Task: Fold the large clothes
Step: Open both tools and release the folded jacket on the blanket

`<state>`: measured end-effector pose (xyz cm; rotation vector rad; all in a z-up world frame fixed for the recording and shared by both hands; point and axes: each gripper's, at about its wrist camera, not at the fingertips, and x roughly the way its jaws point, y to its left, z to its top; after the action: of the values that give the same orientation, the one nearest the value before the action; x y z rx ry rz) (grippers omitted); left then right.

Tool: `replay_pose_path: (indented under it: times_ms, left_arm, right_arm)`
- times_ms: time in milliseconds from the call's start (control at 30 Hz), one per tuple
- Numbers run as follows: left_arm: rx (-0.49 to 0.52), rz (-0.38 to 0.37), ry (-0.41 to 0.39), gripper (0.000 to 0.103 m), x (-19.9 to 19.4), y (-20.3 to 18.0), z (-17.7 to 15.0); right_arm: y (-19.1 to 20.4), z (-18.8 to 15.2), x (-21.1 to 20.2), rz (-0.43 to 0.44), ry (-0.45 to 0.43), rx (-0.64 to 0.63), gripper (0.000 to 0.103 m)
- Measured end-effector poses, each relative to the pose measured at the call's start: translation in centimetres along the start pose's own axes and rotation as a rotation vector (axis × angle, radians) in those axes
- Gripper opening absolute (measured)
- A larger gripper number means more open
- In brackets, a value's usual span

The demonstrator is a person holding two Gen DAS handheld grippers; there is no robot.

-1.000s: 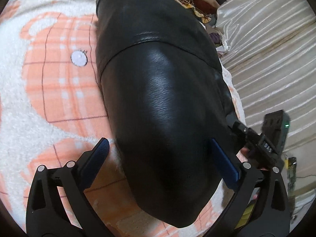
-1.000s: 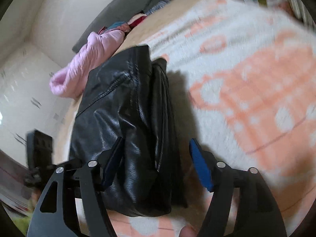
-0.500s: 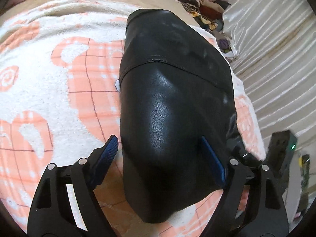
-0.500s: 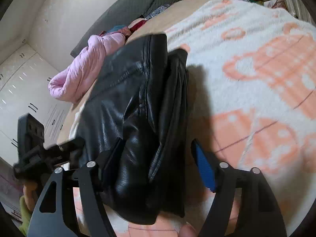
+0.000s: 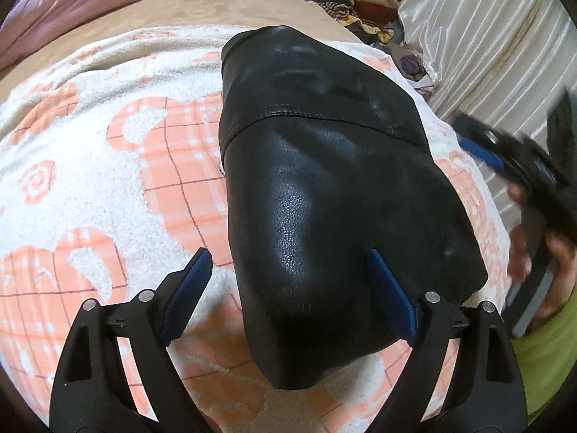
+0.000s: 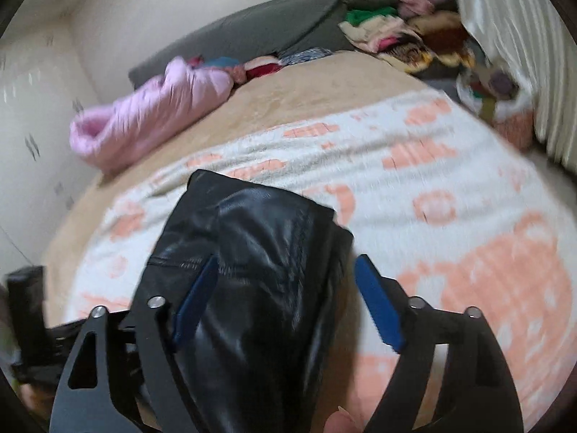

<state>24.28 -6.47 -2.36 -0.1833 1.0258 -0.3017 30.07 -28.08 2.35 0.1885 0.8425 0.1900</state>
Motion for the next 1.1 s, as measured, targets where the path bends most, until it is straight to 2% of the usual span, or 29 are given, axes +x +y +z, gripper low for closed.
replay_pose_path:
  times_ms: [67, 200, 367, 533, 600, 800, 933, 1100]
  left_arm:
    - [0.002, 0.002, 0.001, 0.081, 0.1, 0.0, -0.1]
    - [0.008, 0.010, -0.002, 0.081, 0.2, 0.0, -0.5]
    - [0.021, 0.008, -0.002, 0.081, 0.2, 0.1, -0.5]
    - [0.023, -0.001, 0.001, 0.085, 0.3, 0.2, -0.6]
    - [0.017, -0.012, 0.004, 0.086, 0.4, 0.3, -0.6]
    - [0.013, -0.018, 0.007, 0.087, 0.6, 0.5, -0.5]
    - [0.018, -0.012, 0.006, 0.087, 0.5, 0.5, -0.5]
    - [0.020, -0.004, -0.001, 0.085, 0.0, 0.4, -0.6]
  right_arm:
    - [0.9, 0.8, 1.6, -0.021, 0.023, -0.029, 0.066]
    - [1.4, 1.9, 4.3, -0.061, 0.067, -0.072, 0.063]
    - [0.3, 1.7, 6.9, -0.126, 0.134, -0.103, 0.060]
    - [-2.6, 0.8, 8.2, -0.129, 0.161, -0.018, 0.060]
    - [-4.0, 0.3, 8.6, -0.102, 0.159, 0.043, 0.060]
    - [-4.7, -1.2, 9.9, -0.087, 0.178, 0.086, 0.059]
    - [-4.8, -1.2, 9.1, -0.063, 0.161, 0.116, 0.059]
    - [-3.3, -1.2, 5.9, -0.078, 0.109, 0.067, 0.060]
